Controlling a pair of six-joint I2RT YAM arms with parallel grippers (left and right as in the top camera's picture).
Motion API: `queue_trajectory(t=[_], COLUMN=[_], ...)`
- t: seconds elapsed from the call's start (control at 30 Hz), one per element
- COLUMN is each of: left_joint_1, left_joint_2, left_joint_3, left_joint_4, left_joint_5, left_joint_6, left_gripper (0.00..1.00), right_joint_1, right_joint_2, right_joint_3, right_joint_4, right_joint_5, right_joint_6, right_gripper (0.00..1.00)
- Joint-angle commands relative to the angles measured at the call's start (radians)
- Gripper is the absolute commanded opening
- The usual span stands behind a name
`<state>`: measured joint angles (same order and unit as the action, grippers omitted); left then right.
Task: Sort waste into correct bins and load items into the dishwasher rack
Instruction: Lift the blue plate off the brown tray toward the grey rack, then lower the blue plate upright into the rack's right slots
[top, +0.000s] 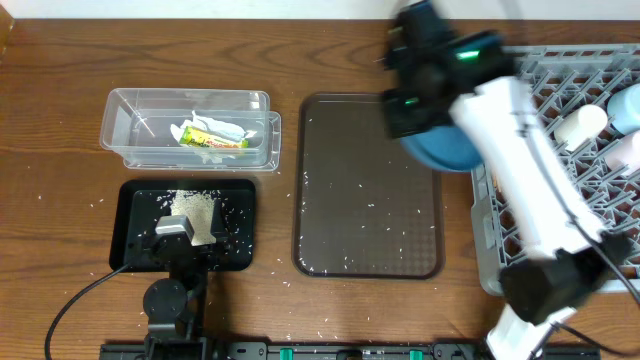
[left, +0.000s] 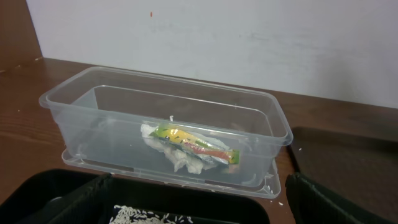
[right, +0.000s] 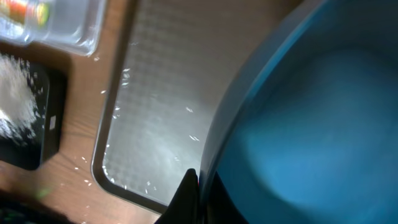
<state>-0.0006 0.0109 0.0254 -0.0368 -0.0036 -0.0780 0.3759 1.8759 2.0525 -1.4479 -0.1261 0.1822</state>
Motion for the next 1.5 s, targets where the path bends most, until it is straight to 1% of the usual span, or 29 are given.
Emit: queue_trajectory(t=[0.0,0.17,0.23,0.4,0.53,0.67,0.87,1.07,1.23,1.37,1.47], left_joint_1=[0.005,0.005,0.005,0.005,0.005,0.005,0.005,0.005,0.005,0.005,0.005], left_joint_2=[-0.007,-0.007,-0.007,-0.007,-0.007,-0.007,-0.007,-0.007,-0.007,-0.007,-0.007], left_joint_3=[-0.021,-0.021,-0.021,-0.021,-0.021,-0.021,-0.021,-0.021,-0.021,-0.021,-0.021], left_joint_4=[-0.034,-0.034,-0.035,-0.034,-0.034,-0.034,-0.034,-0.034,-0.034,-0.034,-0.034], left_joint_5=[-0.016,-0.016,-0.016,-0.016,-0.016,-0.016,-0.016,-0.016,-0.016,-0.016,-0.016], left_joint_6=[0.006,0.006,0.006,0.006,0.006,0.006,0.006,0.006,0.006,0.006,0.006], left_gripper=[0.89,0.89,0.89,0.89,0.89,0.89,0.89,0.89,0.89,0.89,0.89], right_joint_1=[-0.088,-0.233,-0.281,-0.417,-0.552,-0.688,-0.852,-0.947,-0.974,-0.975,-0.978], right_joint_2=[-0.138,-0.282,-0.331,-0.431,-0.484,-0.496,-0.494,-0.477,-0.451,-0.407,-0.349], right_joint_3=[0.029,0.026,0.024,-0.037,-0.153,-0.278,-0.496,-0.679,-0.775,-0.813,-0.821], right_joint_4=[-0.040,-0.124,-0.148,-0.158,-0.126,-0.069,0.093,0.254,0.319,0.394,0.393], right_joint_5=[-0.074,-0.094,-0.109,-0.311,-0.528,-0.726,-0.850,-1.038,-1.171,-1.195,-1.196], right_joint_6=[0.034,0.042,0.021,-0.107,-0.220,-0.339,-0.423,-0.433,-0.513,-0.511,-0.511], right_gripper=[0.01,0.01,0.01,0.01,0.01,0.01,0.01,0.01,0.01,0.01,0.01])
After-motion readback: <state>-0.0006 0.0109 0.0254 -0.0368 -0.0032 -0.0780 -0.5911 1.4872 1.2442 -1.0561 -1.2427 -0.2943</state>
